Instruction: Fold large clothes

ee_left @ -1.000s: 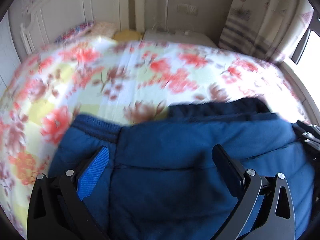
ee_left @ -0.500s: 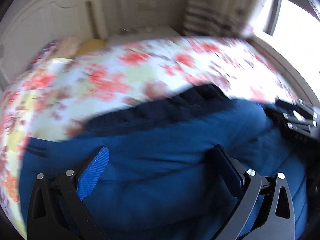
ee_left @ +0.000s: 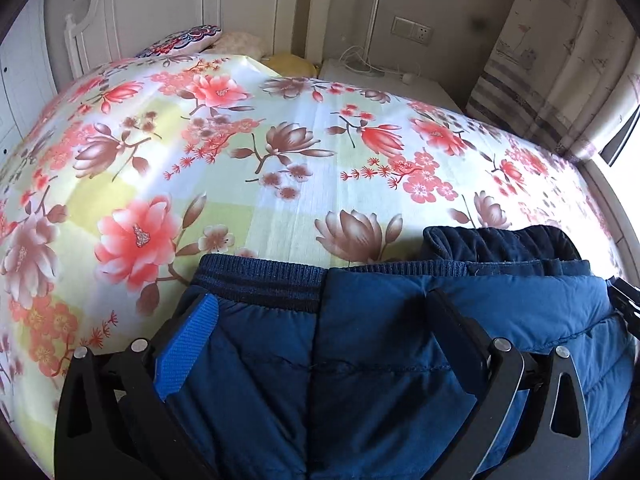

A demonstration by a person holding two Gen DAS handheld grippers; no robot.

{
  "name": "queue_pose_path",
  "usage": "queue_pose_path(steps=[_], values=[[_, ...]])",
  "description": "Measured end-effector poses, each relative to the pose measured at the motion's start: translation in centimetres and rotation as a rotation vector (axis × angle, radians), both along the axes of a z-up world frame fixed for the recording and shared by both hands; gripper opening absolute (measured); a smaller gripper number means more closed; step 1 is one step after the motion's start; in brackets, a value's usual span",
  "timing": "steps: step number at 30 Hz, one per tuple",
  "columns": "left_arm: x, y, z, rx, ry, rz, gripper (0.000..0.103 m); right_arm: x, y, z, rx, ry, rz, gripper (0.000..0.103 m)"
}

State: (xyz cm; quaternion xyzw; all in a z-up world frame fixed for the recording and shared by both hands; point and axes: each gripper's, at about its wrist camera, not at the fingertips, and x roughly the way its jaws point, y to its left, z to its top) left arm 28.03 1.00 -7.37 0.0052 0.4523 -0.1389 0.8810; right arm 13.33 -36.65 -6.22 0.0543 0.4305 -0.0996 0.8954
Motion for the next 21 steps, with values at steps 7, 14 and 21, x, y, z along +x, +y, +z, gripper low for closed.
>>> queue_pose_path(steps=[7,14,21], values=[[0.1,-0.1,-0.1,0.018,-0.009,0.003,0.099,-4.3,13.2,6.0,-0.127,-0.187,0.308,0.075],[0.1,0.0,0.0,0.015,-0.01,0.003,0.099,-2.6,15.4,0.6,-0.122,-0.016,0.381,0.077],[0.1,0.0,0.0,0.01,-0.009,0.003,0.099,-6.0,3.6,0.2,-0.065,-0.029,0.069,0.085]])
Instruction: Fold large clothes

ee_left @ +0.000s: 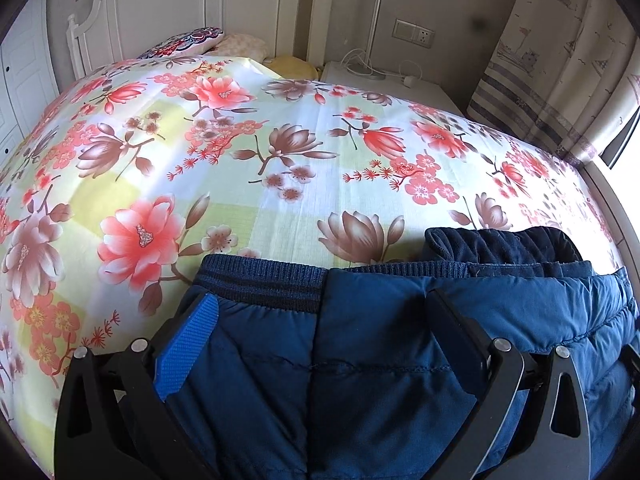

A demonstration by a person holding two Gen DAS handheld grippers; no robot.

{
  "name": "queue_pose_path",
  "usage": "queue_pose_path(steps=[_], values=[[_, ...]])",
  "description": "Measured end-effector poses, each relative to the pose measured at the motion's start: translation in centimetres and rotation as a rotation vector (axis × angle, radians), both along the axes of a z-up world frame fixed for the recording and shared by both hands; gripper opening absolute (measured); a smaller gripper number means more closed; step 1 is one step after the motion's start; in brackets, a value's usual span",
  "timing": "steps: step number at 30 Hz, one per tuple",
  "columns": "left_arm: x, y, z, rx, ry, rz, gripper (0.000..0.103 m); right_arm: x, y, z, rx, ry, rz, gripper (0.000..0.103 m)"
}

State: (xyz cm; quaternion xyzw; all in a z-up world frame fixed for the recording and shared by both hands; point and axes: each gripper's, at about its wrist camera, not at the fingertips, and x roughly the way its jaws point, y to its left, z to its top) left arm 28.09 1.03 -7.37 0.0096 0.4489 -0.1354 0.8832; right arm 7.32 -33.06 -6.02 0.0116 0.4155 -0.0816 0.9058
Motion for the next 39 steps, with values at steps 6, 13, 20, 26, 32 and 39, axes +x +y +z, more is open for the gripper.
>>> queue_pose_path(steps=[6,13,20,26,32,39], values=[[-0.1,0.0,0.1,0.01,-0.007,0.003,0.099,-0.1,-1.7,-1.6,0.065,-0.009,-0.019,0.084],[-0.8,0.6,1.8,0.011,-0.041,0.049,0.099,-0.6,-1.3,-0.5,0.03,-0.032,-0.037,0.083],[-11.8,-2.4,7.7,-0.026,-0.216,-0.139,0.099,-3.9,5.9,4.7,-0.054,-0.163,0.133,0.083],[-14.3,-6.7,0.3,0.134,-0.153,-0.228,0.099,-2.3,11.2,0.2,-0.124,-0.06,0.303,0.089],[-13.6,-5.5,0.6,0.066,-0.108,-0.214,0.099,-2.3,9.9,0.6,-0.057,-0.049,0.271,0.09],[-13.5,2.9,2.5,0.089,-0.174,0.005,0.099,-5.9,3.7,1.0,-0.063,-0.084,0.105,0.092]])
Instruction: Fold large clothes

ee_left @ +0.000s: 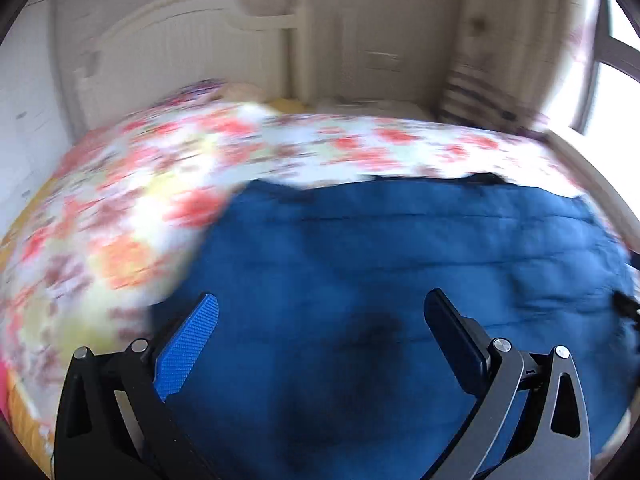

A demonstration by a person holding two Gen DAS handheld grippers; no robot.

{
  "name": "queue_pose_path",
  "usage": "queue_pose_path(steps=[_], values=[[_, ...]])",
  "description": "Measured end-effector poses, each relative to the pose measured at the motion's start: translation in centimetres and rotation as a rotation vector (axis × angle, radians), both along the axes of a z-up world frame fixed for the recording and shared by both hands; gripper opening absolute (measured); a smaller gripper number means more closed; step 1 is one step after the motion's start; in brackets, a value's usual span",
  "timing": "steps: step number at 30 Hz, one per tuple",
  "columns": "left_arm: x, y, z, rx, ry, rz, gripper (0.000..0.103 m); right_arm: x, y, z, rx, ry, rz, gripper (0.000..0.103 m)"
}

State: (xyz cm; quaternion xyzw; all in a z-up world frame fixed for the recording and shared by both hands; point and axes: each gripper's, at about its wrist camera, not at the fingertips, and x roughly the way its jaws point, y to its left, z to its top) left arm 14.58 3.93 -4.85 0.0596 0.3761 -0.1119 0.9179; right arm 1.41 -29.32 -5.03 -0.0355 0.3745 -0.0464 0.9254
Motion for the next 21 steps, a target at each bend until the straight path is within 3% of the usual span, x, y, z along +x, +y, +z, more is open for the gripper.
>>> queue_pose_path(steps=[1,2,3,7,12,16,21], values=[[0.7,1.3,-1.0,-0.019,0.039,0.035,0.099,-0.4,-1.8,-0.9,0.066,0.002,-0.019,0.093],[1.4,2.5,-1.8,-0.095,0.085,0.036,0.099,-0.6,-2.5,-1.4,0.122,-0.005,-0.018,0.093],[1.5,3.0,-1.9,-0.125,0.085,0.035,0.099,-0.7,-3.4,-2.1,0.191,-0.011,-0.013,0.093],[1.2,1.6,-1.9,-0.035,0.063,0.038,0.099,-0.3,-2.9,-2.1,0.156,-0.001,-0.015,0.094],[1.2,2.2,-2.0,-0.079,0.078,0.032,0.099,-1.9,-4.1,-1.5,0.23,-0.045,-0.008,0.093],[1.2,2.2,-2.1,-0.066,0.076,0.034,0.099,-8.0,-6.7,-0.4,0.322,-0.193,-0.091,0.093],[1.2,2.2,-2.2,-0.059,0.076,0.036,0.099,-17.0,-10.7,-3.2,0.635,-0.341,-0.19,0.093]])
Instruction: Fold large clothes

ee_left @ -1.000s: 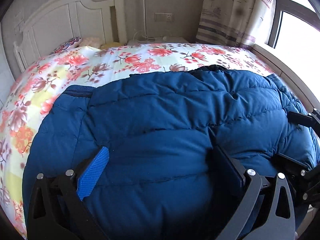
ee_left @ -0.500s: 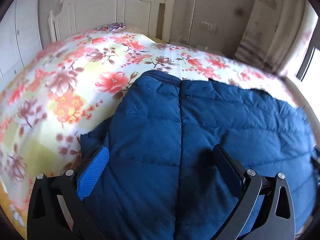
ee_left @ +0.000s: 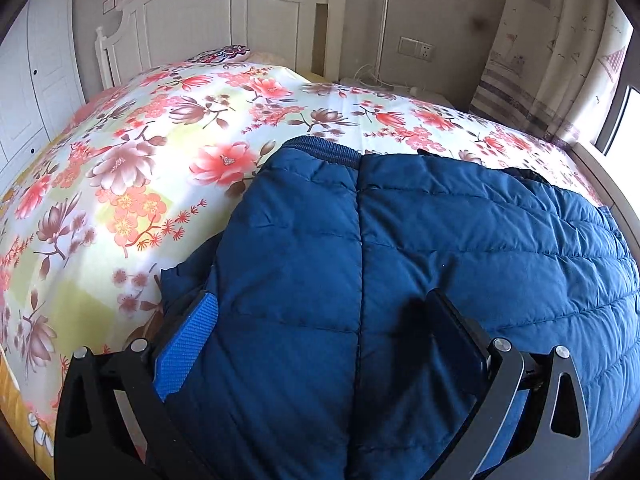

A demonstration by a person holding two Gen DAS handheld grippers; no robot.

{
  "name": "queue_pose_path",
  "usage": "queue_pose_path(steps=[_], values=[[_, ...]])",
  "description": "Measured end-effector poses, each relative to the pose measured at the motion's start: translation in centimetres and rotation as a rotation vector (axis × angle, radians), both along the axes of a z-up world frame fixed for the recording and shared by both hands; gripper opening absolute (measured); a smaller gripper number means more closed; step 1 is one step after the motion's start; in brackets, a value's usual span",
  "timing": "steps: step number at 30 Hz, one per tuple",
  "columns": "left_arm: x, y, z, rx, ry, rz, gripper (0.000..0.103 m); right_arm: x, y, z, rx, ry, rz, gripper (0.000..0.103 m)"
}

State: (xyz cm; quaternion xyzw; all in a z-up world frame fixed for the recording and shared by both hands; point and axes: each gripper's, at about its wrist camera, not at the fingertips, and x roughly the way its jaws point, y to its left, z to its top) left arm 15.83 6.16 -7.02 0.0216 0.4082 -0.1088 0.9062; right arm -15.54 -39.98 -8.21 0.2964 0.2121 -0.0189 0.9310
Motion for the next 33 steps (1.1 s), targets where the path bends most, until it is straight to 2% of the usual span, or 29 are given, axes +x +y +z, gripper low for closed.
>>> queue_pose_path(steps=[4,6,9,11,14,18,20,22,24,26,27,30,33], values=[[0.0,-0.2,0.0,0.007,0.002,0.001,0.099,-3.1,0.4,-2.8,0.083,0.002,-0.022,0.093],[0.0,-0.2,0.0,0.004,0.001,0.002,0.099,-3.6,1.5,-4.2,0.123,0.005,0.005,0.093],[0.0,-0.2,0.0,0.006,0.001,0.002,0.099,-3.9,3.1,-4.6,0.082,-0.012,0.01,0.094],[0.0,-0.2,0.0,0.005,0.001,0.002,0.099,-2.9,4.0,-4.4,0.073,-0.027,0.07,0.093],[0.1,-0.3,0.0,0.01,0.002,0.003,0.099,-0.6,5.3,-3.9,0.068,0.006,0.084,0.095],[0.0,-0.3,-0.1,0.015,0.001,0.004,0.099,2.7,5.2,-3.4,0.198,0.051,0.04,0.098],[0.0,-0.3,-0.1,0.016,0.0,0.004,0.099,4.7,5.4,-2.7,0.219,0.124,-0.025,0.098],[0.0,-0.3,-0.1,0.017,0.0,0.003,0.099,6.6,6.0,-2.2,0.227,0.192,-0.065,0.094],[0.0,-0.3,-0.1,0.012,0.0,0.003,0.099,7.7,6.6,-2.5,0.287,0.203,-0.008,0.08],[0.0,-0.3,-0.1,0.009,0.001,0.002,0.099,6.8,6.8,-2.8,0.277,0.214,-0.021,0.073],[-0.1,-0.3,-0.1,0.011,0.0,0.001,0.099,6.0,6.9,-3.0,0.284,0.211,-0.021,0.072],[-0.1,-0.4,-0.1,0.014,-0.003,0.002,0.099,3.9,7.0,-4.2,0.397,0.171,0.004,0.067],[-0.1,-0.4,-0.1,0.023,-0.007,0.003,0.099,4.2,7.5,-4.2,0.372,0.168,0.016,0.065]])
